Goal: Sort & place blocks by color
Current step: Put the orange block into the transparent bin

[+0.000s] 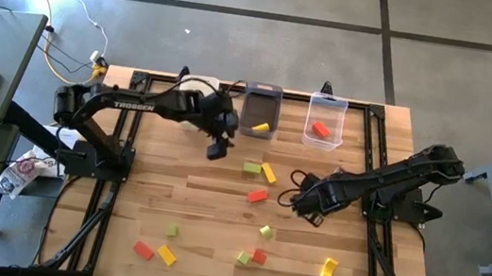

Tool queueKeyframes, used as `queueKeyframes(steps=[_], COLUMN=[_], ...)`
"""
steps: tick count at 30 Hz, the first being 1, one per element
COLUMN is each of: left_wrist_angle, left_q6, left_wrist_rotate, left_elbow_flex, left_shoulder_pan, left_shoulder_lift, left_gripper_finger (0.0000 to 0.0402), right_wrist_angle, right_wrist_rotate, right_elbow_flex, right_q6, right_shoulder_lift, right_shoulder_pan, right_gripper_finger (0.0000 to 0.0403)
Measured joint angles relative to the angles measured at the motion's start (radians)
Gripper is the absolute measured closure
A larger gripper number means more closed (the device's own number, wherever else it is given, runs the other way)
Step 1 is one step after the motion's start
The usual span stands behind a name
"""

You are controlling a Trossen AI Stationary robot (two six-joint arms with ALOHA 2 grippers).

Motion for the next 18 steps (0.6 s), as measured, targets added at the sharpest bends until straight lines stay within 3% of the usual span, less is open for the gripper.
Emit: queueKeyframes(steps=[5, 10, 18], left_wrist_angle=[-0.006, -0.006, -0.016], left_q6=[0.000, 0.000, -0.001], left_wrist_rotate=[-0.002, -0.003, -0.090], left_elbow_flex=[0.000, 0.000, 0.000], left_shoulder_pan=[-0.044, -0.059, -0.064], left_shoulder_lift=[0.000, 0.000, 0.000], left_gripper_finger=[0.0204, 0.0204, 0.0204], right_wrist_angle=[-0.057, -0.080, -0.064], right_wrist_rotate=[-0.001, 0.001, 0.060], right_elbow_flex=[0.000, 0.000, -0.060], right_q6=[-0.184, -0.406, -0.795], right_shoulder_lift=[0.000, 0.000, 0.000], right_shoulder_pan=[-0.034, -0.069, -0.115], right_gripper_finger=[0.0248, 0.0215, 0.0177])
